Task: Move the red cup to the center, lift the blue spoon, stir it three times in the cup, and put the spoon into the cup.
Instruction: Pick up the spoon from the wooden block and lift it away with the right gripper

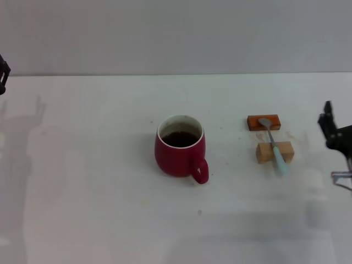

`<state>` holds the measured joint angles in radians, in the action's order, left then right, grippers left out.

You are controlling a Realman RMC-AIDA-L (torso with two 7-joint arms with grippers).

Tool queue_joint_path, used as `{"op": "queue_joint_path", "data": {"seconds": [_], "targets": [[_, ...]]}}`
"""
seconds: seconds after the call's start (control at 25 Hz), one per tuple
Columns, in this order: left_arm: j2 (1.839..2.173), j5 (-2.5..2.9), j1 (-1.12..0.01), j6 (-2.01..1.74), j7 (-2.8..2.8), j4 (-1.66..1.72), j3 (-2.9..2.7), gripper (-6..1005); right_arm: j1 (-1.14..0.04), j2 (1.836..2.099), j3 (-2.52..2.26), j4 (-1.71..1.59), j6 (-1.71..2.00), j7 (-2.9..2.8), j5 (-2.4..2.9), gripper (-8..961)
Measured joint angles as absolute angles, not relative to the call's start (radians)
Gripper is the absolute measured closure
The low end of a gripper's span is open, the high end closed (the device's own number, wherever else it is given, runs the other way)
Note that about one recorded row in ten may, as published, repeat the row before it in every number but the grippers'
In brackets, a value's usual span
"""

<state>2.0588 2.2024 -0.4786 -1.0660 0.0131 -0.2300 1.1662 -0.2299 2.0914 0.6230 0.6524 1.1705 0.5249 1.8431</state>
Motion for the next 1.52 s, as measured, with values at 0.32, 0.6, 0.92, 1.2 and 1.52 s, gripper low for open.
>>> {"op": "queue_joint_path", "data": {"seconds": [0.32,0.6,0.92,1.2,1.52], "targets": [[2.057,2.206,-0.478,-1.066,0.011,-0.219,1.190,157,-0.173,2.085,0.522,0.764,1.184,0.573,1.812,162],[2.054,2.206,-0.474,-1.074,0.013,-0.211,1.193,157,-0.117,2.081,0.414,0.815,1.212,0.574,1.810,162],[2.050,2.208,-0.469,-1.086,0.013,-0.206,1.193,157,-0.096,2.084,0.348,0.812,1.222,0.575,1.800,162],[2.048,2.208,-0.463,-1.091,0.014,-0.203,1.193,157,-0.081,2.086,0.300,0.797,1.223,0.568,1.789,163],[2.047,2.207,-0.463,-1.103,0.014,-0.196,1.193,157,-0.076,2.088,0.269,0.757,1.227,0.504,1.779,163]]}}
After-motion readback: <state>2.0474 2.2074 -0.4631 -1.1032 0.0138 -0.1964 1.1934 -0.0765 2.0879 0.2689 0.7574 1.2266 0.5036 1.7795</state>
